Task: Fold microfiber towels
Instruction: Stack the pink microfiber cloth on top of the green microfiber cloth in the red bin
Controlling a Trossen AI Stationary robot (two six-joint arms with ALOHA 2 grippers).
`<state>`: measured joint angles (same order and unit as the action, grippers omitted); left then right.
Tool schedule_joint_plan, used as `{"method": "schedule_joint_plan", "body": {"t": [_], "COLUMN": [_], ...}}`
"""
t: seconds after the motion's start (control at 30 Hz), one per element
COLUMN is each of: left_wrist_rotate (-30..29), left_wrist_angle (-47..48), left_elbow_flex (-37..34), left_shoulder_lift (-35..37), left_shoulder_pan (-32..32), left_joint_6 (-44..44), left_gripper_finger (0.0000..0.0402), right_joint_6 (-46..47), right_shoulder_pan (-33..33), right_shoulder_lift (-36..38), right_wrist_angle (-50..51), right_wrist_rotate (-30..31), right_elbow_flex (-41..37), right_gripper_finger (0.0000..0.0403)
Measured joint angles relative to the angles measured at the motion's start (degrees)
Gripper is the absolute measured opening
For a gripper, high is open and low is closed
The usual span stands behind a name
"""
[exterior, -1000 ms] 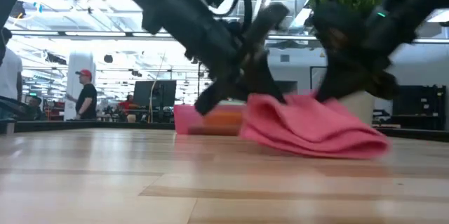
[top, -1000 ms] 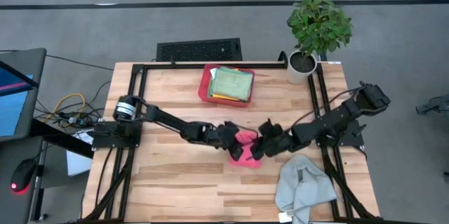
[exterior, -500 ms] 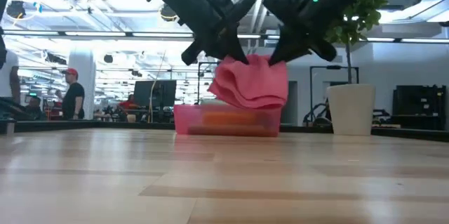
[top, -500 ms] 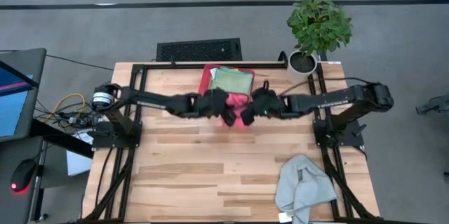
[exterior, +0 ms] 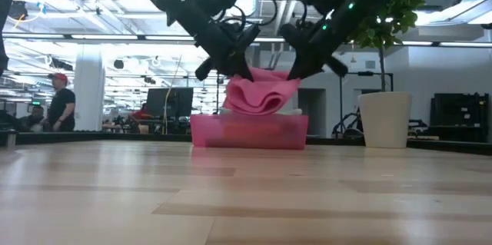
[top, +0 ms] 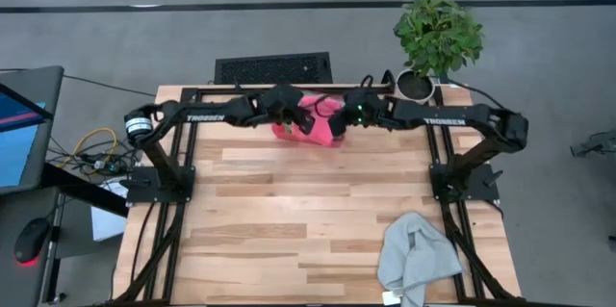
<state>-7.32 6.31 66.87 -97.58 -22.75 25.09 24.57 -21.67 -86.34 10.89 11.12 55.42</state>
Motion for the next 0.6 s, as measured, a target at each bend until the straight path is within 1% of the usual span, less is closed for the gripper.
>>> {"method": "schedule_joint_plan", "body": {"t": [0.1, 0.17, 0.33, 0.47, 0.6], "left_wrist_rotate": [0.5, 0.6, 0.4, 0.6, -0.1], "left_wrist_angle": [0.0, -0.1, -1.1, -1.3, -1.2], "left_elbow_flex": [-0.1, -0.2, -0.1, -0.1, -0.1], "left_shoulder_lift": [-1.1, -1.1, -2.6, -5.2, -6.9], "left_shoulder_pan": [-2.1, -3.3, -5.9, -7.5, -8.0], "left_joint_6": [-1.2, -1.8, -3.2, -2.9, -2.3], "left_gripper_finger": [0.0, 0.0, 0.0003, 0.002, 0.0051], "right_joint_6": [-1.1, -1.9, -5.3, -7.3, -8.7], "right_shoulder_pan": [-2.5, -3.9, -6.2, -6.8, -7.0], "right_shoulder_lift": [-3.3, -5.7, -11.8, -15.6, -18.2], "right_wrist_angle": [-4.3, -5.2, -4.7, -2.0, 0.5], "right_wrist_rotate": [-3.5, -5.1, -5.6, -5.4, -4.9], "right_elbow_flex": [0.0, 0.9, 5.9, 10.7, 13.6], "right_gripper_finger": [0.0016, 0.0016, 0.0018, 0.0026, 0.0031]}}
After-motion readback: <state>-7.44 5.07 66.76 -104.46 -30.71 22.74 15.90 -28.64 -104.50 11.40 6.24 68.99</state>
